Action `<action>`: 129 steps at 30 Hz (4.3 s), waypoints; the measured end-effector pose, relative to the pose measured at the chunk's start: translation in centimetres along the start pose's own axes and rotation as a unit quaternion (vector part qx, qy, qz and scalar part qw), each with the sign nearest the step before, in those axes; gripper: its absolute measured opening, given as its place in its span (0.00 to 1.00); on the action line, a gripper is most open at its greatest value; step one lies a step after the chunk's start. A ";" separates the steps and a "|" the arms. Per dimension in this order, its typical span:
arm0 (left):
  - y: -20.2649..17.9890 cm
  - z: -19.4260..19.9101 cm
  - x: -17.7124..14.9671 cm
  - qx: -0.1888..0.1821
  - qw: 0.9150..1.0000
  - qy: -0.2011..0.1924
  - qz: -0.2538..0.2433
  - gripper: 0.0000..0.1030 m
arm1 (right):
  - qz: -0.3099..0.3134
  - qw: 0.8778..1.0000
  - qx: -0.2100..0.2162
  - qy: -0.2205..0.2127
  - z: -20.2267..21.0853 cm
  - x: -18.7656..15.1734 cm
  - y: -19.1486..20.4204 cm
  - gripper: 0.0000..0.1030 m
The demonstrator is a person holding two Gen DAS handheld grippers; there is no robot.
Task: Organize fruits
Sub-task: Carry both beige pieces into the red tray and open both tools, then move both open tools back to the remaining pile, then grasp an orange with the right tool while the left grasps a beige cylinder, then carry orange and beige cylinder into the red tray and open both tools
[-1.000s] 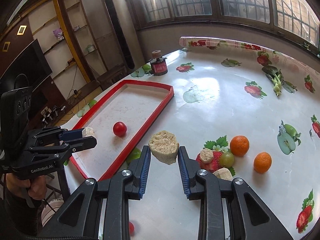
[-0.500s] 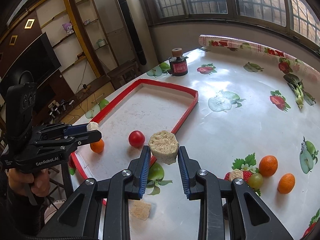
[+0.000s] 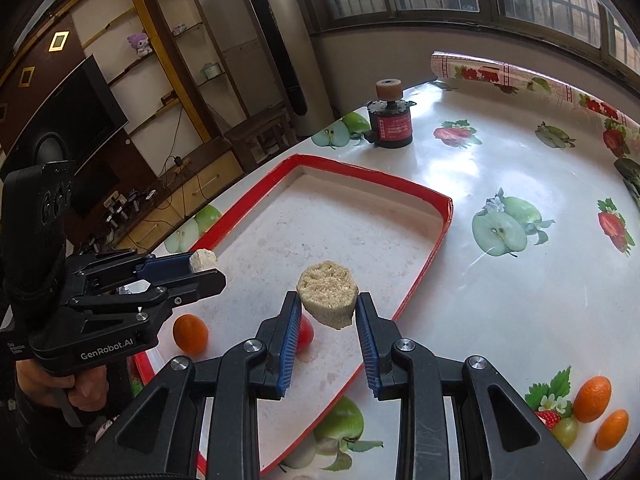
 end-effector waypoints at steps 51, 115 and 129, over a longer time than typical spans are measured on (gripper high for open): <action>-12.4 3.3 -1.6 -0.078 0.996 0.005 -0.050 0.55 | -0.053 0.995 -0.080 -0.032 13.5 -7.2 -8.1 0.44; -26.9 -0.7 -4.3 -0.195 0.971 0.052 -0.130 0.26 | -0.113 0.979 -0.166 -0.041 17.1 -9.2 -20.2 0.34; -21.8 1.6 -2.8 -0.165 0.980 0.024 -0.108 0.26 | -0.093 0.983 -0.147 -0.050 17.3 -7.8 -16.5 0.34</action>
Point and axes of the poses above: each gripper's, at about its wrist camera, not at the fingertips, and z roughly against the way its jaws point, y to its left, x to its top, the point moved 9 cm from there along -z, roughly the way its jaws point, and after that the axes turned 12 degrees about -y, right-handed, at the moved point
